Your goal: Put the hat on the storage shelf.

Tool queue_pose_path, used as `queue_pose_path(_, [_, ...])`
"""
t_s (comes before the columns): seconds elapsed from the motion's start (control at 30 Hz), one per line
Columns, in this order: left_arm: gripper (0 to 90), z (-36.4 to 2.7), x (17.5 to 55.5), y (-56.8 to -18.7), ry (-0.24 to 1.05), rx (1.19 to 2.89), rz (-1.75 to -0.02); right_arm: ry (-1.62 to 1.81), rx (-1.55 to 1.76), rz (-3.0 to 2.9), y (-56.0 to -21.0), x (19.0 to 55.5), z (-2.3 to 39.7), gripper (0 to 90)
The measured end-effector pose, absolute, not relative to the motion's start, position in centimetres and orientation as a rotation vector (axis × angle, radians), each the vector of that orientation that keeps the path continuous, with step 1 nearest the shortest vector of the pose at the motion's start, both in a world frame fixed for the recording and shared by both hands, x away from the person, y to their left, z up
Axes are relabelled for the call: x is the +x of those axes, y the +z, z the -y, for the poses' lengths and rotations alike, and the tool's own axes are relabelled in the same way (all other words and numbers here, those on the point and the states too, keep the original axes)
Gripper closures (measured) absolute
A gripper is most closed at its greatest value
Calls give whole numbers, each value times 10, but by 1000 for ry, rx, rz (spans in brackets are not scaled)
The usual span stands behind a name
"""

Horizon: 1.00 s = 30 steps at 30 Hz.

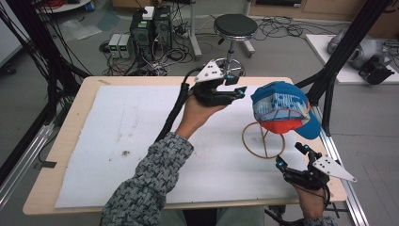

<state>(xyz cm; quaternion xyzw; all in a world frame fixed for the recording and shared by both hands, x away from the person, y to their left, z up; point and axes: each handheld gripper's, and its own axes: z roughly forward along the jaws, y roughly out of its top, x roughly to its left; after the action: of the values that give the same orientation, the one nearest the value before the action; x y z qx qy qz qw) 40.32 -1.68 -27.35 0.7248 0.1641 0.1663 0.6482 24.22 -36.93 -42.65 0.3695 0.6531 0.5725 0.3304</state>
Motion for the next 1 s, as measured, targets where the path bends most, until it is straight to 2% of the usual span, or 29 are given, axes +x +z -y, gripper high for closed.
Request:
queue_pose_path(0.63, [438, -129, 360, -303, 556, 1593, -601, 1485, 973, -1710, -427, 243, 368, 111])
queue_pose_path(1.0, [411, -196, 327, -324, 628, 1551, -727, 1484, 963, -1718, -426, 247, 364, 111])
